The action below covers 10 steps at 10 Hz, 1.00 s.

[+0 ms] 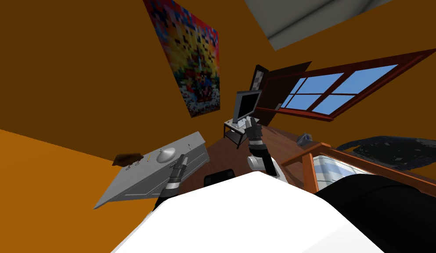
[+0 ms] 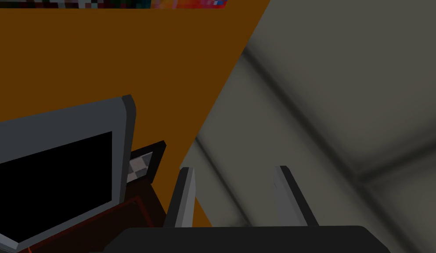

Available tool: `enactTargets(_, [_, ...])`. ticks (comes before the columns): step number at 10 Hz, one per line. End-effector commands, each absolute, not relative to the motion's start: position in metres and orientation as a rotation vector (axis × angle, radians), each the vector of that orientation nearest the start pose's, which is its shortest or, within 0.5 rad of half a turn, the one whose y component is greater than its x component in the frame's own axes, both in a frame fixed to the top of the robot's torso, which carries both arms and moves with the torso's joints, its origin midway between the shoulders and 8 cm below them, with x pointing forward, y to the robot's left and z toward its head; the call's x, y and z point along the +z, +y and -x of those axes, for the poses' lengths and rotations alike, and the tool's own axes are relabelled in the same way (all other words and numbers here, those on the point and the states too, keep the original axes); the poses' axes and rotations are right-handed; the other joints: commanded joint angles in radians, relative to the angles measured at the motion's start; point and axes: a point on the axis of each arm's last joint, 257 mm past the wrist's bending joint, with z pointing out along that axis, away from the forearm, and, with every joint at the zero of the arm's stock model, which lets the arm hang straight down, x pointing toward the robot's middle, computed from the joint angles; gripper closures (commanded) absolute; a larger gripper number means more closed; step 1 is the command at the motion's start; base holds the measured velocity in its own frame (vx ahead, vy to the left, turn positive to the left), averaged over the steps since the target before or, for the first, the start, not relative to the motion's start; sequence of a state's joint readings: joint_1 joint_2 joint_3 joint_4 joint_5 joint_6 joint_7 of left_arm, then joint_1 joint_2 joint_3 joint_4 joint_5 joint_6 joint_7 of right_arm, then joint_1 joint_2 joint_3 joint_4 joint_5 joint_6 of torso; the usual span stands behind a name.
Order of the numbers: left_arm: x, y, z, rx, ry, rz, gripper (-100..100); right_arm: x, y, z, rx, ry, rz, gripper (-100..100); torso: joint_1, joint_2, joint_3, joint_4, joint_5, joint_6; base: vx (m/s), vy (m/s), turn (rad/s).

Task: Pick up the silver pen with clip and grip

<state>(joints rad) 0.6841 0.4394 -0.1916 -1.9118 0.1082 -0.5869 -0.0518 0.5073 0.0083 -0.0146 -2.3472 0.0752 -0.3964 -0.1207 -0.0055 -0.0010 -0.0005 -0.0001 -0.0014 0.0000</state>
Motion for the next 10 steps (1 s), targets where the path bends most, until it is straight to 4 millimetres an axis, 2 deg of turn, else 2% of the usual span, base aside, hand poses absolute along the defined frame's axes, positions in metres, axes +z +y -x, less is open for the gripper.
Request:
enactTargets(1, [-0.238, 0.259, -0.313, -1.225, 1.341, 0.833, -100, 0.032, -0.279, -0.347, 1.334, 0.642, -0.701, 0, 0.0, 0.0, 0.0, 0.0, 0.0, 0.0, 0.014, -0.078, -0.042])
enactTargets(2, [-0.261, 0.263, -0.301, -1.198, 1.411, 0.84, -100, 0.032, -0.279, -0.347, 1.334, 0.642, -0.701, 0, 0.001, 0.001, 0.0, 0.0, 0.0, 0.0, 0.034, -0.1, -0.095])
enactTargets(3, [-0.272, 0.267, -0.298, -1.181, 1.428, 0.856, -100, 0.032, -0.279, -0.347, 1.334, 0.642, -0.701, 0, 0.0, 0.0, 0.0, 0.0, 0.0, 0.0, 0.032, -0.081, -0.039])
enactTargets(4, [-0.296, 0.273, -0.284, -1.148, 1.501, 0.862, -100, 0.032, -0.279, -0.347, 1.334, 0.642, -0.701, 0, 0.001, 0.0, 0.0, 0.0, 0.0, 0.0, 0.045, -0.09, -0.093])
enactTargets(5, [-0.306, 0.277, -0.28, -1.132, 1.516, 0.877, -100, 0.032, -0.279, -0.347, 1.334, 0.642, -0.701, 0, 0.0, -0.001, -0.001, 0.0, 0.0, 0.0, 0.042, -0.065, -0.036])
enactTargets(9, [-0.364, 0.303, -0.24, -1.027, 1.686, 0.903, -100, 0.032, -0.279, -0.347, 1.334, 0.642, -0.701, 0, 0.0, -0.002, -0.001, 0.0, 0.0, 0.0, 0.05, -0.088, -0.063])
enactTargets(10, [-0.368, 0.305, -0.237, -1.019, 1.693, 0.909, -100, 0.032, -0.279, -0.347, 1.334, 0.642, -0.701, 0, 0.0, -0.001, -0.001, 0.0, 0.0, 0.0, 0.023, -0.027, 0.005])
